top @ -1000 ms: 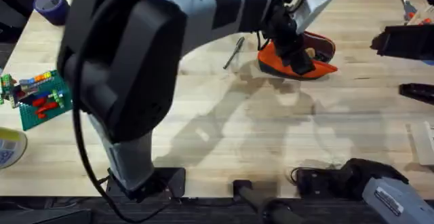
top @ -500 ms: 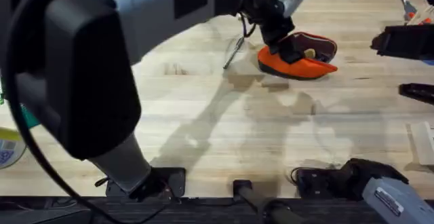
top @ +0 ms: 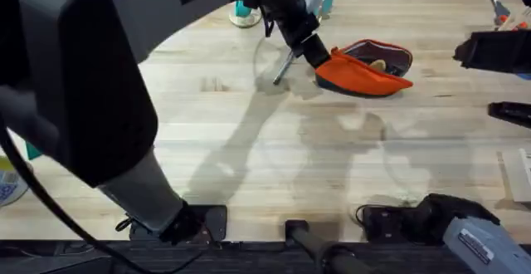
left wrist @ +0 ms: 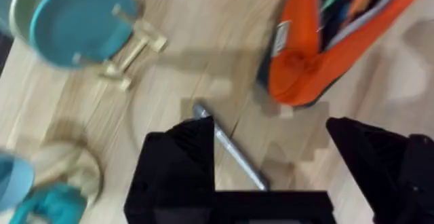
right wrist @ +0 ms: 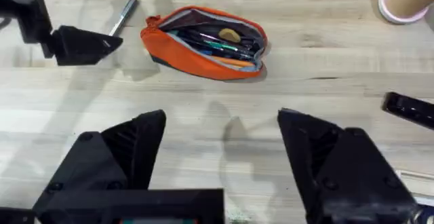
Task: Unzip the bag, pick up the pens from the table one at a time and place them inside, then zip the bag closed.
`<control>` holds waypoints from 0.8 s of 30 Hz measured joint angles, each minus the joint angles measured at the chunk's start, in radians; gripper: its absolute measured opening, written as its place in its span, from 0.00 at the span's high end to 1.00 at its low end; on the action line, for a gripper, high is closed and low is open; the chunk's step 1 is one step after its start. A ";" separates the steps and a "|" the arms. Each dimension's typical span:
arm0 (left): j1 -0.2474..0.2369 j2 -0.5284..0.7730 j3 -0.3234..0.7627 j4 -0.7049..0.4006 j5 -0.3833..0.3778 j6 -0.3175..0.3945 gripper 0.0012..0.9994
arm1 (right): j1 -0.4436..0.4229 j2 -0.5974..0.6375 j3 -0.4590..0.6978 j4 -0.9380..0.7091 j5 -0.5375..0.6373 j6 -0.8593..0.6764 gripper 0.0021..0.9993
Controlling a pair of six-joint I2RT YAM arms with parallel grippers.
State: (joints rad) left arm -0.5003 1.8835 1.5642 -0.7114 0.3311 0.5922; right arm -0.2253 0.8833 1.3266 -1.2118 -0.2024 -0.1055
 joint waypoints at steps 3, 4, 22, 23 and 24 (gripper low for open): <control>0.000 0.000 0.000 -0.015 -0.072 -0.039 0.00 | 0.000 0.000 0.000 0.000 0.000 0.000 0.00; -0.001 0.000 0.000 -0.020 -0.095 -0.055 0.01 | 0.000 0.000 0.000 0.000 0.000 0.000 0.00; -0.001 0.000 0.000 -0.085 -0.202 -0.106 0.01 | 0.000 0.000 0.000 0.000 0.000 0.000 0.00; -0.001 0.000 0.000 -0.094 -0.202 -0.106 0.01 | 0.000 0.000 0.000 0.000 0.000 0.000 0.00; -0.001 0.000 0.000 -0.109 -0.203 -0.106 0.01 | 0.000 0.000 0.000 0.000 0.000 0.000 0.00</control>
State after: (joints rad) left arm -0.5014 1.8835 1.5642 -0.8206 0.1284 0.4862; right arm -0.2253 0.8833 1.3266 -1.2118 -0.2024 -0.1055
